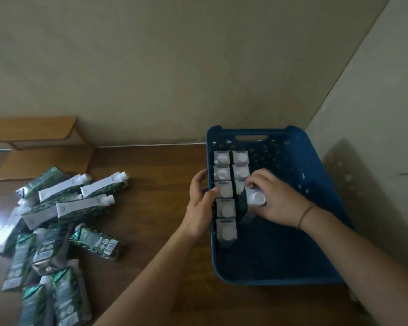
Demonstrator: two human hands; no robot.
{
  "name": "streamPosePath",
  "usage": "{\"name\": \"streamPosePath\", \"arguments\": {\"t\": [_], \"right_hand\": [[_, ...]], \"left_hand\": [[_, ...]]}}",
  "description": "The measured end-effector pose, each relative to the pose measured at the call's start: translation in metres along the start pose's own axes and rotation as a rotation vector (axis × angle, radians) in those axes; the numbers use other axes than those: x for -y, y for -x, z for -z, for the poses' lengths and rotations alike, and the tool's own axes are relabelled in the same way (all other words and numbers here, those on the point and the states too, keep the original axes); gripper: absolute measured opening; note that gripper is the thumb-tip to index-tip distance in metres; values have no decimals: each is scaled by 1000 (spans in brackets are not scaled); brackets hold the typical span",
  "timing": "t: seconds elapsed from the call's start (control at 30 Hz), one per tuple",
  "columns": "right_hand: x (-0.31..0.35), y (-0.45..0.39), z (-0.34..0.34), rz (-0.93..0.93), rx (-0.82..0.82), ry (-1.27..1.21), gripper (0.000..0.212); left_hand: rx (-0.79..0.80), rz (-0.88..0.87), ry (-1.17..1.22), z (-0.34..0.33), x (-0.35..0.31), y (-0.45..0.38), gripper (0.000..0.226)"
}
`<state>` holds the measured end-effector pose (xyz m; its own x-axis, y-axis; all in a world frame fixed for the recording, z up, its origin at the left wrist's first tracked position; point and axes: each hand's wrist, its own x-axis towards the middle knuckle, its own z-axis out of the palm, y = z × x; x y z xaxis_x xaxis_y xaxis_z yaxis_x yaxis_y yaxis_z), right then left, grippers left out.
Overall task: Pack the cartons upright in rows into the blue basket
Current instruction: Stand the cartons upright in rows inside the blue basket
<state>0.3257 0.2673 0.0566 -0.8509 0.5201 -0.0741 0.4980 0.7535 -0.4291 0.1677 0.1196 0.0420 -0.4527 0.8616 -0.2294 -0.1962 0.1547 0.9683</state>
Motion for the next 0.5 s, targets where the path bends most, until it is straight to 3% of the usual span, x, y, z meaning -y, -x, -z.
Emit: {"name": "streamPosePath", "arguments": {"t": [0.1, 0.33, 0.43, 0.5], "right_hand": [[-11, -5, -46, -66, 108, 99, 56], [-13, -6, -58, -71, 22, 94, 60], [-3, -4, -53, -60, 72, 224, 58], [8, -3, -44, -65, 126, 351, 62]], "left_hand": [[-12, -24, 19, -1, 4, -2, 42], [32, -52, -90, 16, 23, 2, 61], [-148, -64, -488, 50, 45, 8, 58], [-420, -8, -928, 83, 62, 13, 48]]}}
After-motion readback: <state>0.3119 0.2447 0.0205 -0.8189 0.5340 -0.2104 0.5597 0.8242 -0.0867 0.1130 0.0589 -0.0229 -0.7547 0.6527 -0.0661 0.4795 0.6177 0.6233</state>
